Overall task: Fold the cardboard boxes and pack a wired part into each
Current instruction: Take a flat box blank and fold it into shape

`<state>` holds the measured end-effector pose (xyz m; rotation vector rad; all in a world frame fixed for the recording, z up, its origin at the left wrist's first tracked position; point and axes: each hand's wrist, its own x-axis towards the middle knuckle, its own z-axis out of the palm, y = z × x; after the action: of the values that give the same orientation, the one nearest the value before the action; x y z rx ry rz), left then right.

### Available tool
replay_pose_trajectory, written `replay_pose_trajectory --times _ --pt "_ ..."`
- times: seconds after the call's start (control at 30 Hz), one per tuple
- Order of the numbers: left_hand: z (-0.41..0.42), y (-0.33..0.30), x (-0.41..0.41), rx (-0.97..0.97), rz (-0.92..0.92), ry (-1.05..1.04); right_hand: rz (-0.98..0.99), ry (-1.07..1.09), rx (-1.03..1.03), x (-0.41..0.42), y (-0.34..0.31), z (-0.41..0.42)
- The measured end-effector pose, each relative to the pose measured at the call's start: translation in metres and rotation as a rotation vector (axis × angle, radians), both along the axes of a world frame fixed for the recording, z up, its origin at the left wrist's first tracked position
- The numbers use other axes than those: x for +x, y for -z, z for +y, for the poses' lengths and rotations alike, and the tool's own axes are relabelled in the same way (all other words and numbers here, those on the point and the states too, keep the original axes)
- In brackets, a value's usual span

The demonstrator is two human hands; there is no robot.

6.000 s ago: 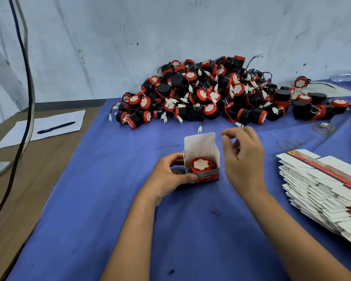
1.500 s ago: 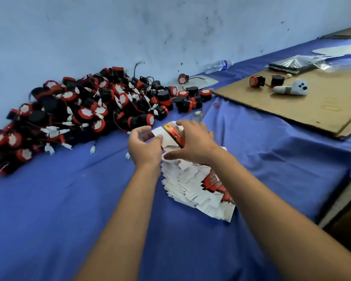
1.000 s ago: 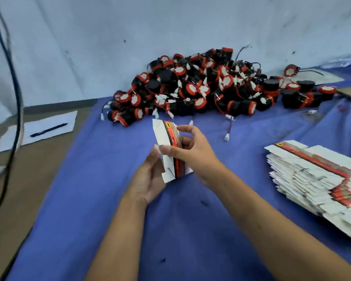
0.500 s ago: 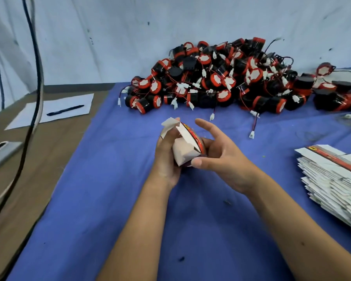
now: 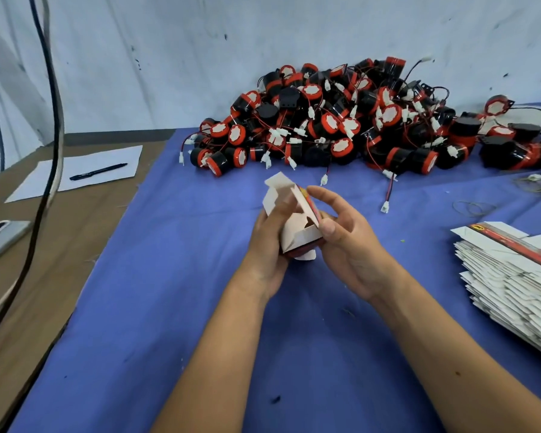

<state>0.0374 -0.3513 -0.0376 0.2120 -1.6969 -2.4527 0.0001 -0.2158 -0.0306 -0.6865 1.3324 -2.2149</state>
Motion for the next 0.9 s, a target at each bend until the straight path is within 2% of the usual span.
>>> replay_pose_trajectory --times 0.1,0.2,0.27,0.33,0.43,0.5,0.57,0.67,0.73,0.8,0.9 --pt "-0.005 0.002 -0.002 0.116 -0.024 -0.059 -0.010 -0.039 0.028 0.004 0.000 -0.001" --pt "-0.009 0.004 -0.002 0.345 -0.012 -0.033 0.020 -0.052 0.069 0.006 0.002 -0.003" --pt "-0.012 0.004 0.000 0.489 -0.011 -0.005 0.101 -0.063 0.087 0.009 0.003 -0.006" --pt "-0.015 0.005 0.001 0.546 -0.011 -0.008 0.206 -0.083 0.093 0.012 0.003 -0.008" --pt "-0.015 0.001 0.000 0.407 0.031 -0.037 0.276 -0.039 0.137 0.016 0.006 -0.013" --pt "-0.011 0.001 -0.002 0.215 0.056 -0.160 0.204 0.098 0.164 0.016 0.011 -0.018" --pt "-0.007 0.000 -0.004 0.106 0.102 -0.230 0.117 0.186 0.152 0.015 0.015 -0.020" --pt "-0.005 0.000 -0.003 0.096 0.157 -0.121 0.015 0.238 0.091 0.011 0.017 -0.020" --pt "-0.005 -0.003 -0.001 0.187 0.136 -0.065 -0.027 0.255 0.063 0.009 0.017 -0.018" --pt "-0.006 -0.004 -0.001 0.258 0.099 -0.105 0.013 0.231 0.099 0.010 0.016 -0.018" --pt "-0.006 -0.005 0.000 0.199 0.072 -0.162 0.092 0.196 0.136 0.014 0.017 -0.019"
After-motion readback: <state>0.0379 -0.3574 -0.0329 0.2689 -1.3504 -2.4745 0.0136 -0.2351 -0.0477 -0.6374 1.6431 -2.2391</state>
